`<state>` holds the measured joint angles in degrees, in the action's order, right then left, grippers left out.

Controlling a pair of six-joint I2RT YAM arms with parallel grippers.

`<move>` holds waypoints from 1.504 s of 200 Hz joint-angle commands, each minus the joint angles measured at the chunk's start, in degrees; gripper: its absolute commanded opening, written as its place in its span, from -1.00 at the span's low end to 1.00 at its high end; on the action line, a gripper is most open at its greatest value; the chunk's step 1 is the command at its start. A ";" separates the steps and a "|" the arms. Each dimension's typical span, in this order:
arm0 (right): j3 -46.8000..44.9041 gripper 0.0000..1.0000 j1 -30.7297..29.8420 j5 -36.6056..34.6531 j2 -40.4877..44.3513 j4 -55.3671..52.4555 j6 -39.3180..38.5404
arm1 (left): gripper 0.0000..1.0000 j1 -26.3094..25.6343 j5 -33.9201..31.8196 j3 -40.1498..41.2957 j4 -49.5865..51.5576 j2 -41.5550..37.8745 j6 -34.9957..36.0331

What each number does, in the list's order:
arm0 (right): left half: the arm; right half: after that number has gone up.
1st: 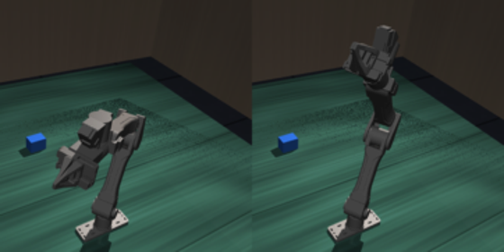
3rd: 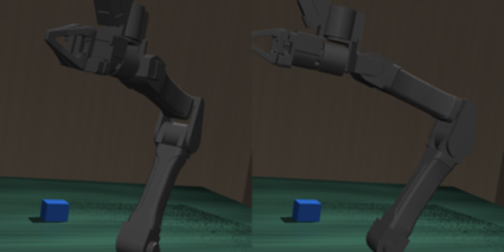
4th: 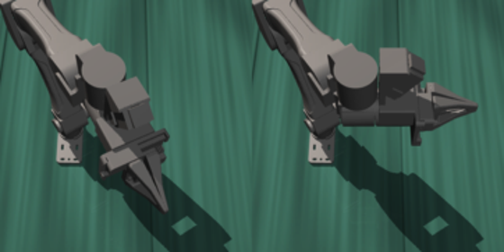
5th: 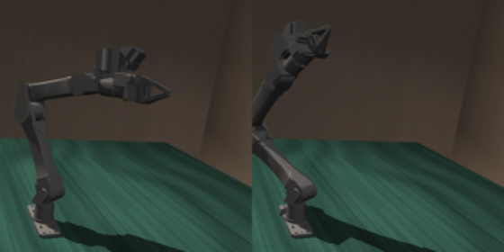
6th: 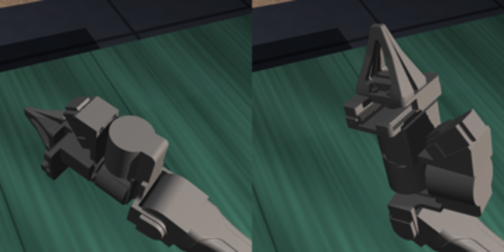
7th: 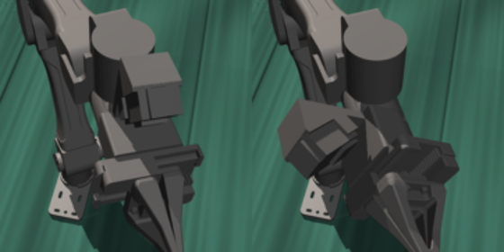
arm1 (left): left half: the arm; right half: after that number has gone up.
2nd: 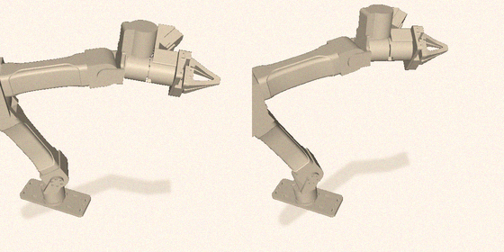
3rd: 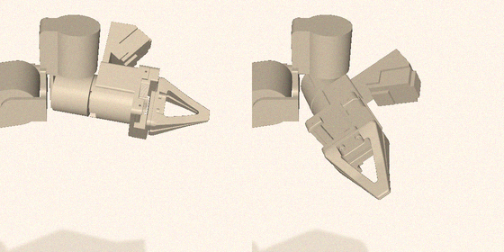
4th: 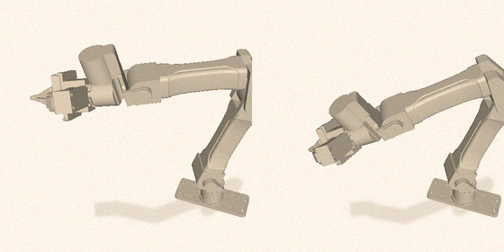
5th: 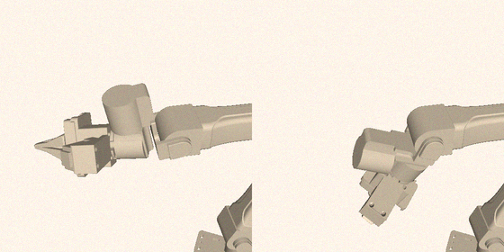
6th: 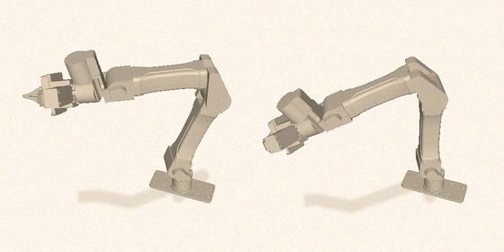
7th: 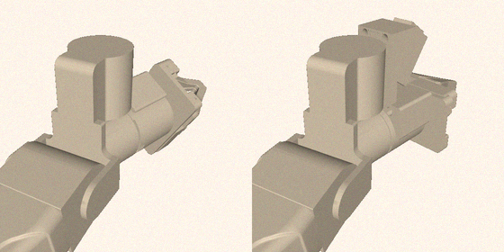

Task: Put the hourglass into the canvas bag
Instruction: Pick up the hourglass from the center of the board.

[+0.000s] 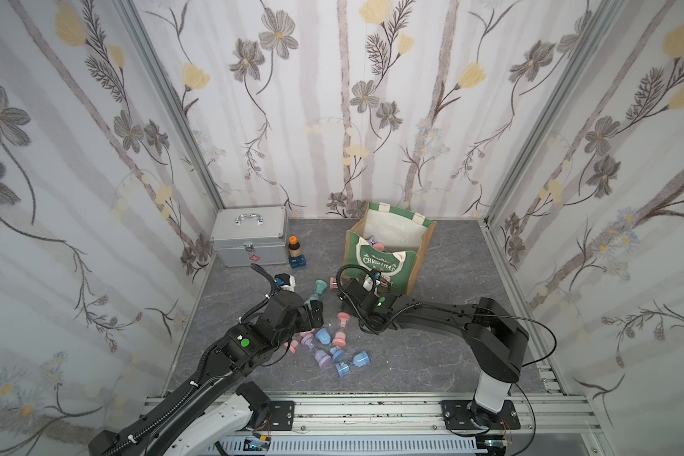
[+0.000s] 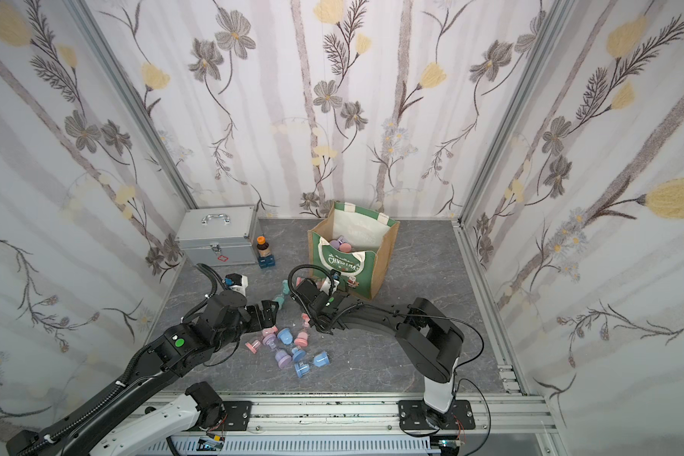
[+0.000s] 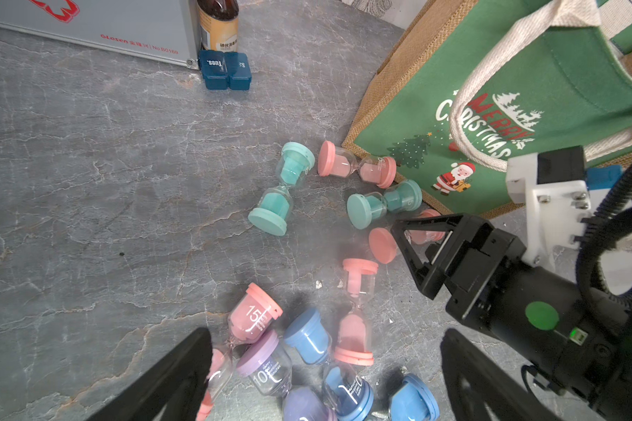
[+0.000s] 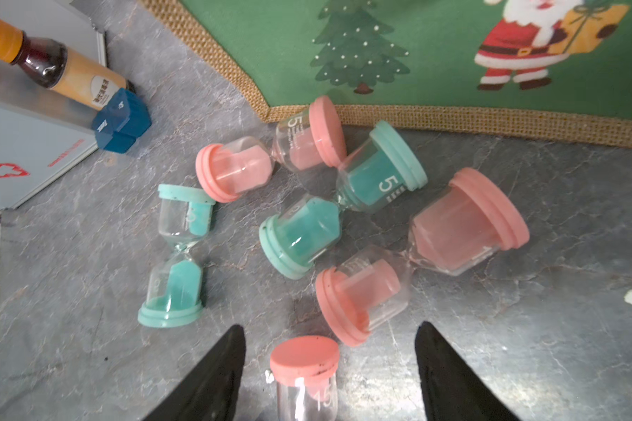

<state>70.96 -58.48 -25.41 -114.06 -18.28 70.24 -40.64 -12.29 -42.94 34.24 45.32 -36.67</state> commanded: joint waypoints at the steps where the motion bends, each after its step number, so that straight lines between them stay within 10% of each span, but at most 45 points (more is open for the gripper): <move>1: 1.25 0.40 0.37 -3.59 -1.57 -2.14 3.21 | 1.00 0.04 -1.18 0.04 0.55 -0.30 -1.07; 301: -5.57 -0.01 1.30 3.13 -3.70 -6.77 -1.35 | 1.00 0.04 0.52 -0.34 -0.22 1.07 -0.86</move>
<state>65.67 -57.30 -23.64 -117.32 -25.52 69.32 -40.64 -11.51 -42.76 34.48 46.48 -37.32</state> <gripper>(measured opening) 0.510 0.997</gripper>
